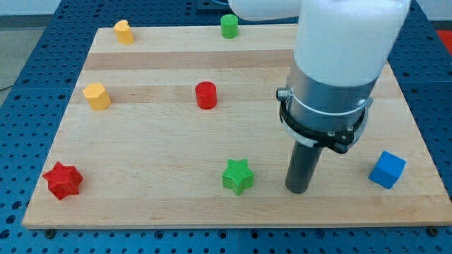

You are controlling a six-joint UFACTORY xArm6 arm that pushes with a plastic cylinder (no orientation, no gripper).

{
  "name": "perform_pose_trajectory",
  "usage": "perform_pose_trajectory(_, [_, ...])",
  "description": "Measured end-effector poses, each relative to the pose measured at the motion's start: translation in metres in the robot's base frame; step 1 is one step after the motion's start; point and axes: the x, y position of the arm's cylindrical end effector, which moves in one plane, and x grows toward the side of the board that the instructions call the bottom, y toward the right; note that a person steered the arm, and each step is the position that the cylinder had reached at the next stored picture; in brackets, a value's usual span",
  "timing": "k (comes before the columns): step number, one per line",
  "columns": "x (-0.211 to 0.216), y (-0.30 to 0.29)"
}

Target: Push the green star closer to the red circle

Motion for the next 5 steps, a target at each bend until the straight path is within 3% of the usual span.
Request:
perform_pose_trajectory(1, [0.009,-0.013])
perform_pose_trajectory(2, [-0.011,-0.076])
perform_pose_trajectory(3, [-0.063,-0.142])
perform_pose_trajectory(4, [-0.070,-0.143])
perform_pose_trajectory(5, [-0.033,-0.122])
